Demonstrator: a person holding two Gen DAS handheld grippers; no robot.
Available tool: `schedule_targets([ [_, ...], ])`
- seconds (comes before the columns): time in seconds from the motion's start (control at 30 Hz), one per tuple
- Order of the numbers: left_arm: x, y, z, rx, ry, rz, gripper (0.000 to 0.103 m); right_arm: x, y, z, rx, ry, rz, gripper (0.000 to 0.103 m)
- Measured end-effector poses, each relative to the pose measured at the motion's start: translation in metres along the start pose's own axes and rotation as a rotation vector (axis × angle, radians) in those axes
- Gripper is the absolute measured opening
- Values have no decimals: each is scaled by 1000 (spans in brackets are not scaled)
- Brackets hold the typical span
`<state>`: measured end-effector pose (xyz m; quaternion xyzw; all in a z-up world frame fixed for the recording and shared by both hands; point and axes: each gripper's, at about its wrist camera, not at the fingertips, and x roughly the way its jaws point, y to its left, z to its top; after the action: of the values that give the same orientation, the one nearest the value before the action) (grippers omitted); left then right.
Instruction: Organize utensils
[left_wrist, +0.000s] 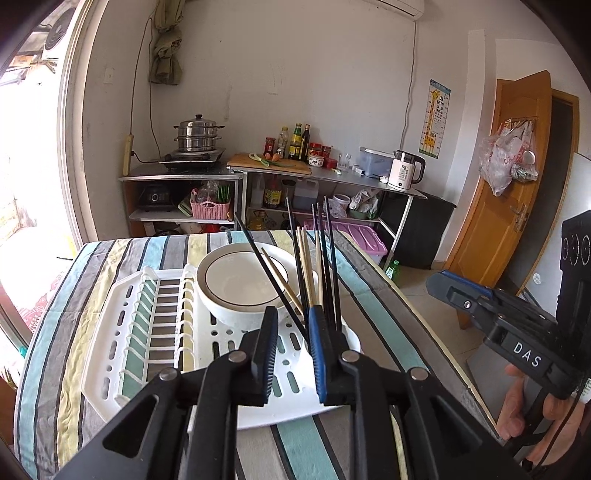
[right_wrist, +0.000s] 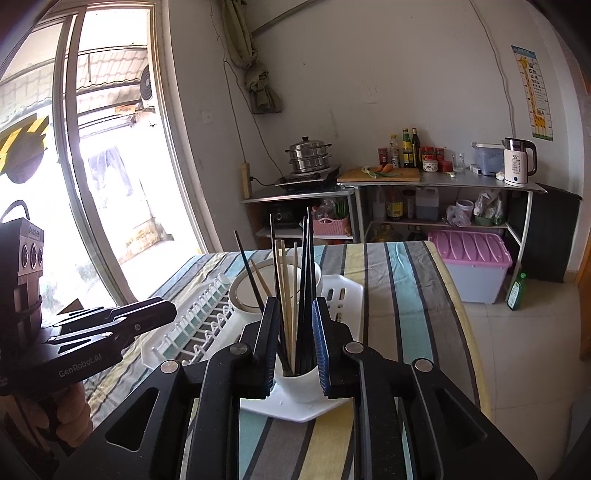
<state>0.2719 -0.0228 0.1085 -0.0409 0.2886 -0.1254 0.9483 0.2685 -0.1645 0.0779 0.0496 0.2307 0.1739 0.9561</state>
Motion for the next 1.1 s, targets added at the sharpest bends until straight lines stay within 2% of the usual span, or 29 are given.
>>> schedule_targets([
  [0.23, -38, -5, -48, -4, -33, 18, 26, -42, 20, -42, -27, -3, -6, 24],
  [0.47, -62, -13, -100, 1, -9, 39, 27, -74, 42, -86, -55, -6, -30, 24],
  [0.77, -105, -26, -144, 32, -56, 80, 29, -108, 61, -130, -67, -14, -54, 25],
  [1.1, -133, -25, -191, 18, -52, 123, 29, -132, 75, -169, -77, -7, -74, 25],
])
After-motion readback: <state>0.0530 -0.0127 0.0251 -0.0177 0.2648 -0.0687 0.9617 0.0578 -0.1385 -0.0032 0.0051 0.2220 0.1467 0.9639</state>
